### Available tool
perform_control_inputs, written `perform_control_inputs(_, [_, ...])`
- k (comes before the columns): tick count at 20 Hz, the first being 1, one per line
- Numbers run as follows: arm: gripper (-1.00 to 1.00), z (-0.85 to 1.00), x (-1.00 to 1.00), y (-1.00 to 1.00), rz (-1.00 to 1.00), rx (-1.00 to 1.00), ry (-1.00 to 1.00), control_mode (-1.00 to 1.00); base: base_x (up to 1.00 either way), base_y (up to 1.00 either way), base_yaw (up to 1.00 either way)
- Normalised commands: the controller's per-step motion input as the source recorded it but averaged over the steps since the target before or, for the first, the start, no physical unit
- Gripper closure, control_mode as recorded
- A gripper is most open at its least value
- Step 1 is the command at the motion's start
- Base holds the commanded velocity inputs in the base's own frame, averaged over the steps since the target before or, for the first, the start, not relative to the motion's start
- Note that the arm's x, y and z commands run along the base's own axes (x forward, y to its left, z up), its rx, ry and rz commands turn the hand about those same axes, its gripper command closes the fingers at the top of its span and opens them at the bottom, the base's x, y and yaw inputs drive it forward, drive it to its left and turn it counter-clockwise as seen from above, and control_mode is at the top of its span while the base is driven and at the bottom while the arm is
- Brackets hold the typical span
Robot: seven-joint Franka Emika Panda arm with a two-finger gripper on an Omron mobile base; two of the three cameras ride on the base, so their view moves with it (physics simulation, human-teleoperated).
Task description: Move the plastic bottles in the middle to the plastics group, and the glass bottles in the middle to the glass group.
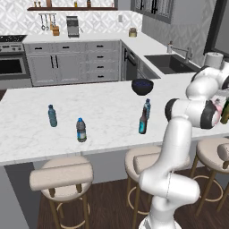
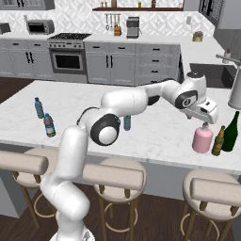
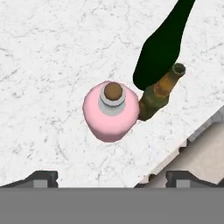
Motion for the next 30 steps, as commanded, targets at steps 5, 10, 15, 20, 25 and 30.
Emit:
perform_control_inputs(5, [-1.0, 0.0, -0.8, 0.74, 0.01, 0.0, 0.0, -1.0, 0.0, 0.0, 0.0])
perform_control_inputs(10, [-1.0, 0.0, -0.69, 0.88, 0.0, 0.0, 0.0, -1.0, 0.0, 0.0, 0.0])
perform_control_inputs(15, [-1.0, 0.0, -0.42, 0.94, 0.05, -0.02, -0.04, -1.0, 0.0, 0.0, 0.0])
perform_control_inputs(20, [-1.0, 0.0, 0.0, 1.0, 0.02, -0.02, -0.02, -1.0, 0.0, 0.0, 0.0])
perform_control_inputs(25, [-1.0, 0.07, 0.0, 1.0, 0.13, 0.0, -0.04, -1.0, 0.0, 0.0, 0.0])
perform_control_inputs(30, [-1.0, 0.14, 0.03, 0.98, 0.22, 0.0, 0.01, -1.0, 0.0, 0.0, 0.0])
